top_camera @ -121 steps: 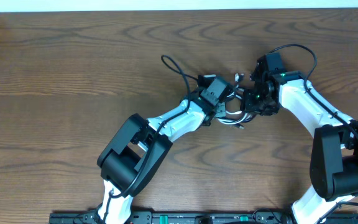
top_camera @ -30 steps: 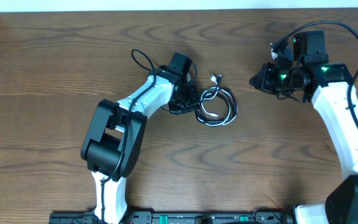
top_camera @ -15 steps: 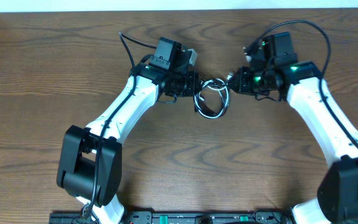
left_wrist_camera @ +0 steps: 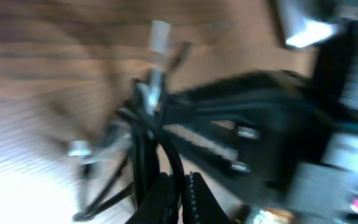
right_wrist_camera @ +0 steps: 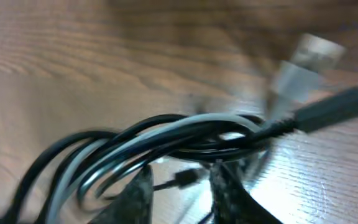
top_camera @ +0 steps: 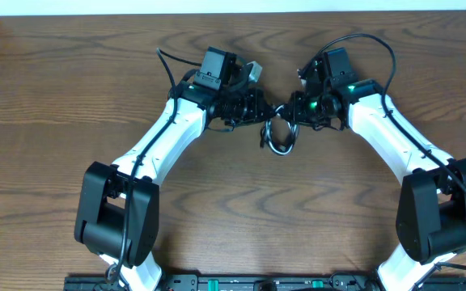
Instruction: Untangle cables
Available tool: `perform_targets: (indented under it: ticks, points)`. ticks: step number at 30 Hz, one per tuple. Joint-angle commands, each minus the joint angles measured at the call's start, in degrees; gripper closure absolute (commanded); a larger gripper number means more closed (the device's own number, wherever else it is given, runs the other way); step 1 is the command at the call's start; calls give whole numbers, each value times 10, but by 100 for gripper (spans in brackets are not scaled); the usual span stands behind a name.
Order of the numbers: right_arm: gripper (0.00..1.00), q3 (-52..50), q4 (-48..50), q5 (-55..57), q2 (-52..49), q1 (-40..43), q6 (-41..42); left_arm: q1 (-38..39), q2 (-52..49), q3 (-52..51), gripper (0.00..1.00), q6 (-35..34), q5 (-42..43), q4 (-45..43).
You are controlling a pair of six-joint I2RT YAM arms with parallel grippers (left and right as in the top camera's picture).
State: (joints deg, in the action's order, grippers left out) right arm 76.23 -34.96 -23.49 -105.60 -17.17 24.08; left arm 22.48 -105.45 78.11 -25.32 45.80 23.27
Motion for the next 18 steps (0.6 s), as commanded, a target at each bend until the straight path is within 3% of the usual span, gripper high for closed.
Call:
perform_targets:
  ticks: [1,8,13,18]
  points:
    - [68,2,2,50,-21,-5,12,-9,-1,-2,93,-11,139,-33]
    - [63,2,27,64,-96,0,17,-26,-1,-2,93,-44,258,-94]
    - [64,1,21,56,-103,7,9,-36,-1,-2,93,-139,286,-216]
    - [58,2,5,-111,-63,57,-109,-54,-1,-2,93,-160,276,-242]
